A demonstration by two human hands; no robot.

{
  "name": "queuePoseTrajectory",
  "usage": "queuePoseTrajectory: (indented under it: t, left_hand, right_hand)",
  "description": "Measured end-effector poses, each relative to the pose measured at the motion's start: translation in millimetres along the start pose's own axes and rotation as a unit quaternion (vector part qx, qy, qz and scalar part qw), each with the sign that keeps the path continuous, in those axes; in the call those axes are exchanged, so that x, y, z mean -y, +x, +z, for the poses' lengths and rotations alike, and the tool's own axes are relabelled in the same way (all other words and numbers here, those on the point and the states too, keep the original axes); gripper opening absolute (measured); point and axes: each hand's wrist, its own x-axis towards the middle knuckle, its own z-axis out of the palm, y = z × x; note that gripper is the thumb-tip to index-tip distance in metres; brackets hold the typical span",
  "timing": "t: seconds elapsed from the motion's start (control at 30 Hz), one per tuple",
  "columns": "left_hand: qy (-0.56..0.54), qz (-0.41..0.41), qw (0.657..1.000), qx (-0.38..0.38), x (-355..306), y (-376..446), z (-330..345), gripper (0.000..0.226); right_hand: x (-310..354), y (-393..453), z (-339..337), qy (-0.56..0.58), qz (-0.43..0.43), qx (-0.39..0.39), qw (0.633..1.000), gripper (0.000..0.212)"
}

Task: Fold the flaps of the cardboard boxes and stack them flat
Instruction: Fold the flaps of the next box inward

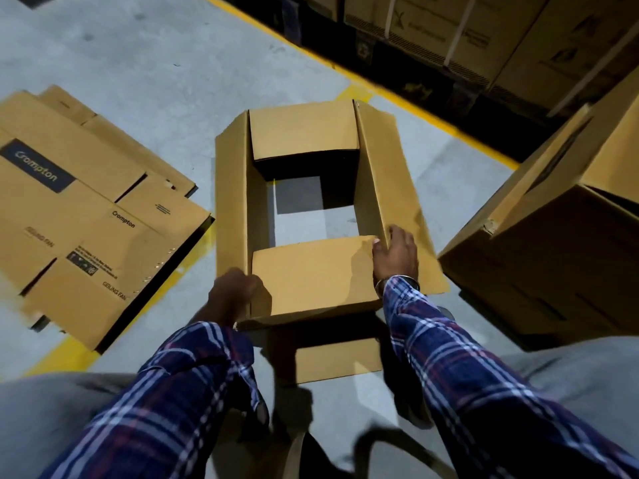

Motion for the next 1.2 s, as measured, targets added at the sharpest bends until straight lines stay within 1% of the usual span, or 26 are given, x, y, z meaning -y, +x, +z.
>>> queuePoseTrajectory:
  t: [0.03, 0.07, 0.13, 0.2, 0.27, 0.33, 0.4, 0.47, 0.53, 0.57, 0.6, 0.67, 0.7, 0.73, 0.8, 0.83, 0.9, 0.93, 0.97, 1.0, 1.07, 1.13, 1.2]
  left_hand:
    - [0.023, 0.009, 1.0, 0.001, -8.4, -3.4, -6.8, 0.04]
    - [0.04, 0.021, 0.999, 0.005, -17.2, -7.3, -14.1, 0.045]
    - [0.089, 0.056, 0.994, 0.024, -37.1, -21.7, -30.4, 0.054]
    - [0.141, 0.082, 0.984, 0.072, -59.7, -43.2, -50.0, 0.061]
    - [0.172, 0.111, 0.972, 0.12, -76.6, -61.9, -72.6, 0.07]
    - [0.218, 0.182, 0.951, 0.12, -85.7, -76.6, -97.1, 0.074]
    - [0.239, 0.246, 0.935, 0.088, -86.7, -91.4, -120.8, 0.071]
    - [0.217, 0.269, 0.936, 0.067, -83.7, -108.3, -137.7, 0.066]
    - [0.214, 0.286, 0.932, 0.063, -82.6, -119.5, -144.2, 0.064]
    - [0.226, 0.293, 0.927, 0.065, -85.3, -123.8, -145.0, 0.065]
    - [0.24, 0.3, 0.921, 0.067, -86.6, -127.4, -144.7, 0.067]
    - [0.26, 0.315, 0.91, 0.068, -93.8, -132.8, -143.3, 0.069]
    - [0.259, 0.322, 0.908, 0.067, -95.8, -134.8, -142.1, 0.069]
    - [0.259, 0.332, 0.905, 0.065, -98.9, -136.4, -140.1, 0.069]
    - [0.26, 0.355, 0.896, 0.059, -103.4, -139.3, -134.5, 0.068]
    - [0.26, 0.364, 0.892, 0.062, -105.3, -141.7, -130.7, 0.068]
    - [0.264, 0.378, 0.884, 0.077, -104.9, -147.6, -125.0, 0.067]
    - [0.268, 0.383, 0.88, 0.088, -104.1, -149.5, -123.7, 0.066]
    - [0.27, 0.386, 0.876, 0.102, -103.1, -151.4, -123.8, 0.065]
    - [0.27, 0.386, 0.874, 0.116, -102.1, -152.9, -124.8, 0.064]
    - [0.273, 0.385, 0.872, 0.13, -100.0, -153.4, -128.0, 0.064]
    - [0.281, 0.385, 0.871, 0.121, -100.1, -151.0, -130.7, 0.062]
    - [0.285, 0.387, 0.87, 0.11, -102.4, -148.7, -131.7, 0.061]
  right_hand:
    - [4.9, 1.1, 2.2, -0.001, -0.05, -0.005, 0.999, 0.043]
    - [11.7, 2.7, 4.6, 0.008, -0.091, 0.013, 0.996, 0.043]
    - [28.5, 2.9, 13.1, 0.014, -0.142, 0.103, 0.984, 0.041]
    - [39.8, 2.0, 25.4, -0.065, -0.186, 0.183, 0.963, 0.047]
    - [44.2, 0.3, 34.9, -0.145, -0.185, 0.223, 0.946, 0.055]
    - [48.9, 0.1, 35.8, -0.18, -0.173, 0.212, 0.945, 0.057]
    - [61.7, -0.8, 27.8, -0.179, -0.186, 0.156, 0.953, 0.053]
    - [82.6, -1.6, 6.5, -0.165, -0.2, 0.115, 0.959, 0.047]
    - [102.6, -1.7, -21.8, -0.132, -0.204, 0.122, 0.962, 0.042]
    - [112.8, -3.8, -38.5, -0.114, -0.206, 0.146, 0.961, 0.04]
    - [122.7, -9.2, -54.1, -0.102, -0.204, 0.189, 0.955, 0.037]
    - [136.3, -26.8, -76.5, -0.096, -0.169, 0.298, 0.934, 0.028]
    - [138.2, -39.8, -81.5, -0.102, -0.141, 0.356, 0.918, 0.028]
    - [135.3, -52.0, -82.2, -0.112, -0.123, 0.398, 0.902, 0.036]
    - [122.7, -74.5, -72.3, -0.168, -0.122, 0.44, 0.874, 0.063]
    - [114.6, -83.0, -63.3, -0.213, -0.13, 0.442, 0.862, 0.076]
    - [100.5, -99.6, -41.4, -0.281, -0.126, 0.451, 0.838, 0.095]
    - [91.7, -106.4, -29.9, -0.298, -0.119, 0.452, 0.832, 0.099]
    - [81.7, -112.5, -19.9, -0.32, -0.125, 0.438, 0.831, 0.097]
    - [69.9, -116.7, -10.9, -0.349, -0.149, 0.406, 0.831, 0.089]
    - [47.2, -123.7, 2.2, -0.398, -0.213, 0.305, 0.839, 0.064]
    - [35.7, -125.9, 11.6, -0.417, -0.254, 0.22, 0.845, 0.044]
    - [38.2, -122.3, 20.2, -0.436, -0.285, 0.19, 0.832, 0.035]
